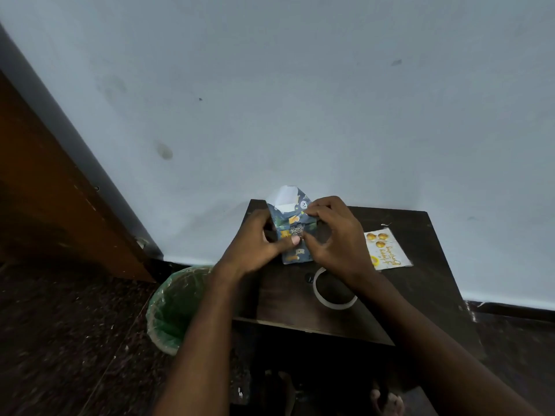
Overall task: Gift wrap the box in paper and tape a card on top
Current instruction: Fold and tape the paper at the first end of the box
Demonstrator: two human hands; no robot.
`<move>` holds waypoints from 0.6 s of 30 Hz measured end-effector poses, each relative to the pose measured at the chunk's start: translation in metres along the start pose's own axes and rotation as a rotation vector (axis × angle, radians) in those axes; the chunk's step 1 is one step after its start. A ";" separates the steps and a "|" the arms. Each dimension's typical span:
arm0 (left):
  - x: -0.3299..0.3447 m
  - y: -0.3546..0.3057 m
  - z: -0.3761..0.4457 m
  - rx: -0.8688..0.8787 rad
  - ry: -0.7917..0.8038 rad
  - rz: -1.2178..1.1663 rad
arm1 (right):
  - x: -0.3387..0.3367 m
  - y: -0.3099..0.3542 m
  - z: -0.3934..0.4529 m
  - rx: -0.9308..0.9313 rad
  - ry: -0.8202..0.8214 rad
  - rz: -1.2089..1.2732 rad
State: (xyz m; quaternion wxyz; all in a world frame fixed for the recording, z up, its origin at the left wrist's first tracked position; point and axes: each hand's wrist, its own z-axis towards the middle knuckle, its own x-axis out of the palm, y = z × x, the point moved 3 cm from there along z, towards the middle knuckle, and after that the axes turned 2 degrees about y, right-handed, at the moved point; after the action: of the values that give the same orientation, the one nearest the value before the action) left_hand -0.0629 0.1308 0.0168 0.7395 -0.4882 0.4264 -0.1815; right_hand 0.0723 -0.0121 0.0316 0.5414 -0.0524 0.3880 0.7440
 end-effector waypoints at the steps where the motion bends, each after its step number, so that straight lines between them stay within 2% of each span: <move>1: -0.003 -0.001 0.001 0.010 -0.078 -0.041 | -0.002 -0.002 0.002 0.009 0.002 0.004; 6: 0.000 0.002 -0.005 0.024 -0.351 -0.275 | -0.002 -0.002 0.001 0.027 0.012 0.008; 14: 0.005 -0.005 -0.015 0.046 -0.376 -0.250 | -0.001 -0.001 0.003 0.047 -0.014 -0.002; 18: 0.002 -0.006 -0.017 0.143 -0.389 -0.162 | 0.000 0.000 0.002 0.024 -0.021 -0.041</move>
State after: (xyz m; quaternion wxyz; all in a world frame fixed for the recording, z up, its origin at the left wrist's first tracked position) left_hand -0.0743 0.1173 0.0187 0.8236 -0.4930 0.2214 -0.1723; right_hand 0.0727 -0.0112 0.0329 0.5611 -0.0459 0.3900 0.7287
